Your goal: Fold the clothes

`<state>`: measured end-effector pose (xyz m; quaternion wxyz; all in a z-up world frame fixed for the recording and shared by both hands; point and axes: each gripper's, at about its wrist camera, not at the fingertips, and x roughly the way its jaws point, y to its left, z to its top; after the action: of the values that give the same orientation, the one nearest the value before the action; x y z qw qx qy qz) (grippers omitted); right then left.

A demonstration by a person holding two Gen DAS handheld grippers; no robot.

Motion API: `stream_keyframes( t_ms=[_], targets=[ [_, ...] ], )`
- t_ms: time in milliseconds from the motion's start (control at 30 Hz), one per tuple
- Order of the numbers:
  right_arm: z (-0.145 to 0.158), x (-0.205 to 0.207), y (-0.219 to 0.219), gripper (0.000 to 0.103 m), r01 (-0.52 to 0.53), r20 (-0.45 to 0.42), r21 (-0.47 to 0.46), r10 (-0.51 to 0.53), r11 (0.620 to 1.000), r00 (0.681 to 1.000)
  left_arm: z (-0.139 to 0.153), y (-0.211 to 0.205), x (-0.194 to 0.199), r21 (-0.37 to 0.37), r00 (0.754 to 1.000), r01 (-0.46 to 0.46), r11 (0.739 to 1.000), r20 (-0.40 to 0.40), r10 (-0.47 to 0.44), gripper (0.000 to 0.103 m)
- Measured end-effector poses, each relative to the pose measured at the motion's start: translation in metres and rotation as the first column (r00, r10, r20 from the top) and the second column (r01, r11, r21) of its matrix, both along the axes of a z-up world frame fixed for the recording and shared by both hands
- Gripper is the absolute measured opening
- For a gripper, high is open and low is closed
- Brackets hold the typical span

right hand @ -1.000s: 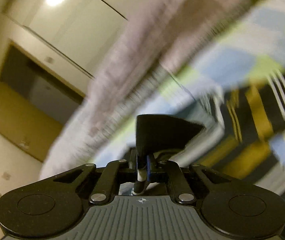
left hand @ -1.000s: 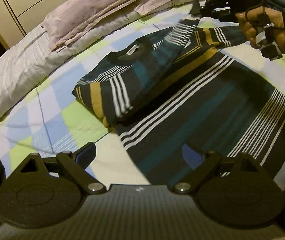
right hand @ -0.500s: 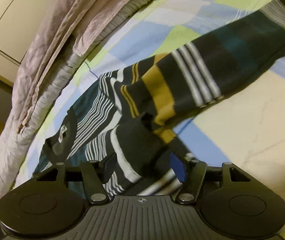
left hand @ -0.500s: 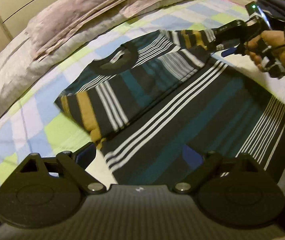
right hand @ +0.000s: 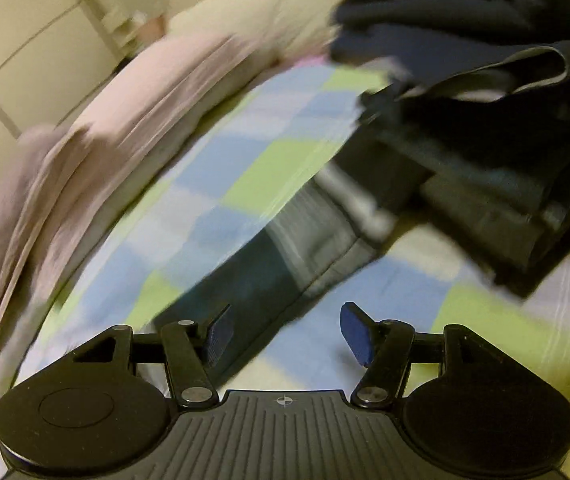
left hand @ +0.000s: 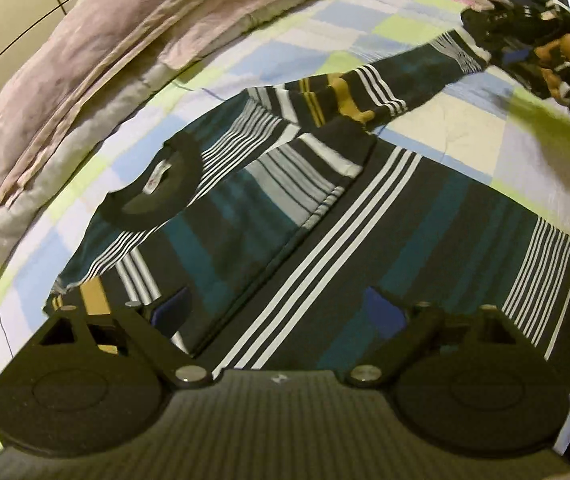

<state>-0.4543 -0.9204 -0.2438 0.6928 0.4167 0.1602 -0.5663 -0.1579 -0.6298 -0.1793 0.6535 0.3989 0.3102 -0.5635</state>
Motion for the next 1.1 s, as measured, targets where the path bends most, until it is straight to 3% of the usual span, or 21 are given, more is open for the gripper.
stream_keyframes(
  t_ms=[167,333,467,500,533,633,700,800,867,900,933,967,1000,1033,1067,1100],
  targets=[
    [-0.036,-0.01,-0.04,0.062,0.098,-0.042,-0.038,-0.099,0.994,0.994,-0.014,-0.043,-0.044,0.065,0.999,0.046,0.997,-0.031,-0.044,0.091],
    [-0.062,-0.022,-0.065,0.062,0.21,0.009,-0.049,-0.21,0.976,0.978,-0.027,-0.073,-0.075,0.106,0.991,0.132,0.986,-0.03,-0.13,0.091],
    [-0.06,-0.022,-0.074,0.061,0.194,0.036,-0.073,-0.192,0.978,0.981,-0.03,-0.082,-0.083,0.117,0.989,0.146,0.982,-0.034,-0.143,0.091],
    [-0.055,-0.023,-0.074,0.032,0.184,0.041,-0.083,-0.181,0.979,0.983,-0.029,-0.083,-0.083,0.119,0.989,0.144,0.982,-0.034,-0.141,0.091],
    [-0.047,-0.021,-0.071,0.013,0.163,0.045,-0.104,-0.159,0.981,0.986,-0.028,-0.083,-0.083,0.119,0.99,0.141,0.983,-0.034,-0.138,0.091],
    [-0.015,-0.012,-0.059,0.009,0.073,0.044,-0.179,-0.066,0.981,0.997,-0.022,-0.078,-0.079,0.103,0.993,0.116,0.988,-0.044,-0.112,0.091],
    [0.02,0.008,-0.044,0.009,-0.041,0.03,-0.277,0.051,0.96,0.998,-0.016,-0.071,-0.074,0.086,0.995,0.092,0.992,-0.04,-0.089,0.091],
    [0.077,0.055,-0.007,0.009,-0.237,0.009,-0.431,0.266,0.871,0.964,-0.009,-0.048,-0.057,0.078,0.999,0.019,0.997,-0.029,-0.017,0.091],
    [0.112,0.103,0.038,0.01,-0.419,-0.042,-0.533,0.472,0.735,0.881,-0.004,-0.032,-0.044,0.075,0.999,-0.033,0.997,-0.022,0.035,0.091],
    [0.12,0.129,0.064,0.01,-0.52,-0.066,-0.552,0.588,0.652,0.806,-0.003,-0.022,-0.039,0.077,0.998,-0.059,0.995,-0.017,0.06,0.091],
    [0.126,0.155,0.09,0.01,-0.613,-0.091,-0.562,0.695,0.556,0.713,-0.003,-0.011,-0.034,0.084,0.996,-0.084,0.993,-0.01,0.085,0.091],
    [0.124,0.187,0.119,0.01,-0.721,-0.144,-0.545,0.799,0.428,0.583,-0.003,0.001,-0.028,0.09,0.994,-0.109,0.99,-0.003,0.11,0.091],
    [0.115,0.208,0.149,0.014,-0.783,-0.221,-0.525,0.836,0.333,0.503,-0.003,0.014,-0.022,0.095,0.991,-0.134,0.986,0.001,0.135,0.091],
    [0.104,0.226,0.178,0.045,-0.83,-0.3,-0.5,0.85,0.247,0.434,-0.004,0.027,-0.015,0.1,0.987,-0.159,0.982,0.004,0.16,0.091],
    [0.093,0.244,0.207,0.064,-0.869,-0.376,-0.467,0.854,0.16,0.36,-0.005,0.041,-0.009,0.105,0.983,-0.184,0.977,0.006,0.184,0.091],
    [0.082,0.252,0.227,0.08,-0.888,-0.4,-0.445,0.861,0.117,0.314,-0.008,0.056,-0.004,0.108,0.978,-0.21,0.972,0.006,0.211,0.091]
  ],
)
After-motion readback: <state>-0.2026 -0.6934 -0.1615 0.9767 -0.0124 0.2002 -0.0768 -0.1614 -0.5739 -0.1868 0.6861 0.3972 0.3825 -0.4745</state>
